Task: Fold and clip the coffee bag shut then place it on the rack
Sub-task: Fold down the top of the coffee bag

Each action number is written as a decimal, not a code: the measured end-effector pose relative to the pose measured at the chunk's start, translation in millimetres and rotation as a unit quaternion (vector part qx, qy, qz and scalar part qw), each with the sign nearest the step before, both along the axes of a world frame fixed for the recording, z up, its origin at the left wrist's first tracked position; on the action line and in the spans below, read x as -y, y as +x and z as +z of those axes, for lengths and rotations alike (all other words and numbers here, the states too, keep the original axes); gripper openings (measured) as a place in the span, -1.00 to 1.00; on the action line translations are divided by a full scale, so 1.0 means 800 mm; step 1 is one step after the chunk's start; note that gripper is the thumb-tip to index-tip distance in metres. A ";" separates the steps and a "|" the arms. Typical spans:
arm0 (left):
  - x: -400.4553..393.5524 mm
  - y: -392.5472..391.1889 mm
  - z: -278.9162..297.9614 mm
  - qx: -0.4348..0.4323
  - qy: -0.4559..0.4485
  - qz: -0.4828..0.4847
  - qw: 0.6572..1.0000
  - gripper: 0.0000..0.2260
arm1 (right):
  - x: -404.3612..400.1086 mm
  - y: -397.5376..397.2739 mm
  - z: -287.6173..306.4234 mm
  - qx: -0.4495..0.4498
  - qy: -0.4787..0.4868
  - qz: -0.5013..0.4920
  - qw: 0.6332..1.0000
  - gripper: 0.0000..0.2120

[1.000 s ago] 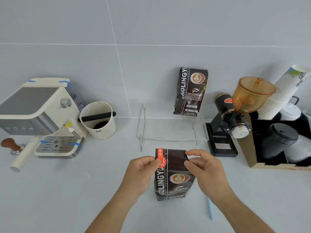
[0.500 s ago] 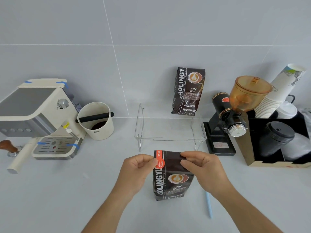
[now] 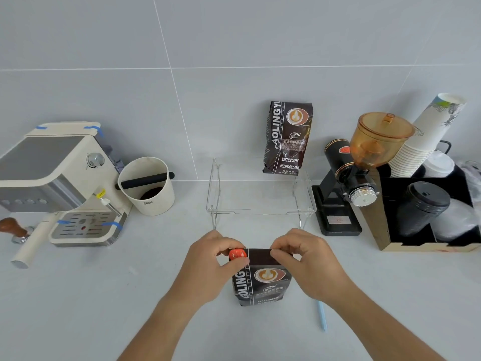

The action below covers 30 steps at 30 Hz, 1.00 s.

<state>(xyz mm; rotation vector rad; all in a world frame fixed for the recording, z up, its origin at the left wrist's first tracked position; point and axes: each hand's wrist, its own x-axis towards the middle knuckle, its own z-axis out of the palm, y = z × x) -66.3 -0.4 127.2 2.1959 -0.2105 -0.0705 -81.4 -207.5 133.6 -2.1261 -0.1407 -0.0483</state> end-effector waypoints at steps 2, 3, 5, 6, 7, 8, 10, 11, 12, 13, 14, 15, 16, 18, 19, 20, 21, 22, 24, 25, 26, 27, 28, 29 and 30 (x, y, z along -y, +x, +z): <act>-0.001 0.002 -0.001 0.006 -0.009 0.003 1.000 -0.86 | -0.001 -0.001 0.002 0.010 -0.015 0.014 1.000 -0.85; -0.001 0.003 -0.002 0.003 -0.019 -0.003 1.000 -0.86 | -0.001 -0.001 0.002 0.010 -0.018 0.019 1.000 -0.84; 0.000 0.002 -0.003 -0.017 -0.049 -0.024 0.998 -0.82 | -0.002 -0.003 0.000 -0.012 -0.015 0.013 1.000 -0.84; 0.001 0.002 -0.003 -0.029 -0.066 -0.028 0.997 -0.80 | -0.001 -0.003 0.000 -0.027 -0.013 0.006 1.000 -0.85; 0.002 0.002 -0.004 -0.037 -0.083 -0.026 0.995 -0.79 | -0.002 -0.003 0.000 -0.038 -0.009 0.002 0.999 -0.86; 0.003 0.003 -0.006 -0.042 -0.102 -0.020 0.994 -0.79 | -0.003 -0.003 0.001 -0.044 -0.003 -0.001 0.999 -0.87; 0.004 0.005 -0.011 -0.055 -0.146 -0.007 0.988 -0.77 | -0.006 -0.001 0.002 -0.052 0.026 -0.017 0.998 -0.85; 0.006 0.006 -0.012 -0.064 -0.171 -0.004 0.983 -0.76 | -0.007 0.001 0.003 -0.060 0.044 -0.025 0.997 -0.84; 0.007 0.006 -0.014 -0.071 -0.190 -0.003 0.979 -0.75 | -0.008 0.004 0.003 -0.074 0.063 -0.033 0.995 -0.82; 0.008 0.008 -0.016 -0.077 -0.203 -0.004 0.976 -0.74 | -0.009 0.006 0.003 -0.091 0.080 -0.039 0.992 -0.80; 0.009 0.008 -0.018 -0.082 -0.209 -0.005 0.974 -0.72 | -0.011 0.009 0.002 -0.109 0.097 -0.046 0.988 -0.79; 0.009 0.009 -0.019 -0.086 -0.211 -0.005 0.974 -0.70 | -0.013 0.011 0.001 -0.126 0.113 -0.054 0.984 -0.77; 0.008 0.010 -0.020 -0.089 -0.206 -0.005 0.974 -0.70 | -0.014 0.014 0.001 -0.141 0.127 -0.062 0.980 -0.75; 0.007 0.010 -0.020 -0.094 -0.174 -0.013 0.980 -0.74 | -0.016 0.017 0.002 -0.163 0.148 -0.075 0.973 -0.72; 0.006 0.009 -0.020 -0.098 -0.153 -0.023 0.983 -0.72 | -0.017 0.020 0.003 -0.175 0.160 -0.080 0.968 -0.72; 0.004 0.008 -0.020 -0.102 -0.134 -0.033 0.985 -0.68 | -0.017 0.022 0.003 -0.191 0.172 -0.085 0.963 -0.73; 0.004 0.007 -0.021 -0.102 -0.119 -0.040 0.987 -0.65 | -0.016 0.024 0.004 -0.209 0.180 -0.087 0.957 -0.74; 0.005 0.006 -0.023 -0.097 -0.106 -0.043 0.989 -0.63 | -0.015 0.026 0.005 -0.228 0.184 -0.084 0.952 -0.75; 0.007 0.004 -0.025 -0.082 -0.095 -0.040 0.991 -0.65 | -0.012 0.031 0.006 -0.261 0.178 -0.071 0.946 -0.77; 0.008 0.004 -0.026 -0.078 -0.097 -0.037 0.992 -0.66 | -0.010 0.033 0.005 -0.273 0.168 -0.063 0.945 -0.79; 0.009 0.004 -0.026 -0.077 -0.100 -0.034 0.991 -0.67 | -0.009 0.036 0.006 -0.281 0.150 -0.054 0.946 -0.80; 0.009 0.004 -0.029 -0.079 -0.102 -0.032 0.991 -0.67 | -0.006 0.037 0.005 -0.288 0.133 -0.044 0.947 -0.82; 0.009 0.004 -0.030 -0.078 -0.105 -0.029 0.991 -0.67 | -0.005 0.038 0.006 -0.294 0.120 -0.029 0.948 -0.84; 0.008 0.004 -0.031 -0.076 -0.108 -0.025 0.991 -0.68 | -0.004 0.038 0.007 -0.301 0.114 -0.006 0.947 -0.87; 0.008 0.004 -0.033 -0.077 -0.112 -0.022 0.990 -0.68 | -0.002 0.037 0.007 -0.307 0.107 0.022 0.945 -0.87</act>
